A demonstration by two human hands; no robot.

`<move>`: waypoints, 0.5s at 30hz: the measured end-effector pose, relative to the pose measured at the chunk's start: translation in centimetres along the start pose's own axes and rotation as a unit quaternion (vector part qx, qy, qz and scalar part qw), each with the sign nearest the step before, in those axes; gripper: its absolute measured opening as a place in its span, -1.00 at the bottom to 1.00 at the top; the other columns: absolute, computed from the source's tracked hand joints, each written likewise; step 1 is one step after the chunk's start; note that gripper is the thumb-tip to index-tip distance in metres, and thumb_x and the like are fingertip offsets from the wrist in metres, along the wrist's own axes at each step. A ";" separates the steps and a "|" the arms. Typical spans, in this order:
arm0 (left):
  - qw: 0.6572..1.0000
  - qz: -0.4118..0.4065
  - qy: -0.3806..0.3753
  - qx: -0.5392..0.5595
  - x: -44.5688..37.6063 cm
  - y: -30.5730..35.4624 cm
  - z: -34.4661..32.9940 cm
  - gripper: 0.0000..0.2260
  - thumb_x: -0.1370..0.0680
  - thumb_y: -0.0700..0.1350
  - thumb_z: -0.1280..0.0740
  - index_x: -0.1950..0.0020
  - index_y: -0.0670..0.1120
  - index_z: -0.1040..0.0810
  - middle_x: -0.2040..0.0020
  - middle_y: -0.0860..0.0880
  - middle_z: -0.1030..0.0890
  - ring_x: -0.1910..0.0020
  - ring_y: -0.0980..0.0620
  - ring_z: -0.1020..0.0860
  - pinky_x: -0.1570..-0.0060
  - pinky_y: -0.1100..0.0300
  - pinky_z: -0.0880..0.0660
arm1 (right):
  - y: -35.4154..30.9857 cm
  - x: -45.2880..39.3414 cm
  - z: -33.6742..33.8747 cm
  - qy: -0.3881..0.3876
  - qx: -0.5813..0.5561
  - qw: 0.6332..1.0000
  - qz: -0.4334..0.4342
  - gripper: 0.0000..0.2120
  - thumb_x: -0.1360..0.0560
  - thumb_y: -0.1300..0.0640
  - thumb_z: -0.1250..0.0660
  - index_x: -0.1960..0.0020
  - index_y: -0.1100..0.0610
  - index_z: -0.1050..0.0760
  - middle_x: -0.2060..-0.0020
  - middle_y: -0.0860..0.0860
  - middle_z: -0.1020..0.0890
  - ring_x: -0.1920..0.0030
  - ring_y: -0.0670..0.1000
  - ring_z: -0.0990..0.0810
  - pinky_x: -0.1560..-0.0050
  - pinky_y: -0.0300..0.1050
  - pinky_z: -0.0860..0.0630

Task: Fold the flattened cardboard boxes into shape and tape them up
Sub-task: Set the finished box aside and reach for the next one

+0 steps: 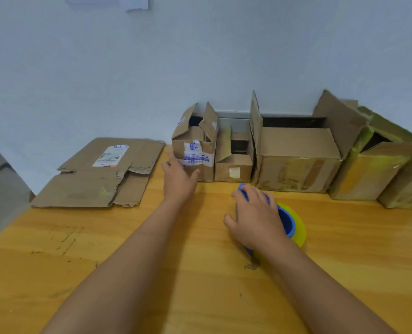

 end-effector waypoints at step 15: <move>0.963 0.080 0.032 -0.255 1.4 -12.9 14.1 -0.53 -0.58 0.11 -0.26 -0.40 -0.12 -0.38 -0.46 -0.20 -0.32 -0.46 -0.18 -0.23 -0.44 -0.06 -0.18 | -14.0 -0.4 -5.9 -0.096 -0.080 0.979 0.159 -0.45 -0.62 -0.17 -0.17 -0.55 -0.02 -0.19 -0.57 0.02 -0.17 -0.57 0.06 -0.06 -0.54 0.06 -0.07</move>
Point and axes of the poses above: each hand's wrist, its own x-axis away from the middle knuckle, its own z-axis out of the back of the hand, y = z × x, the point moved 7 cm from there along -x, towards the middle knuckle
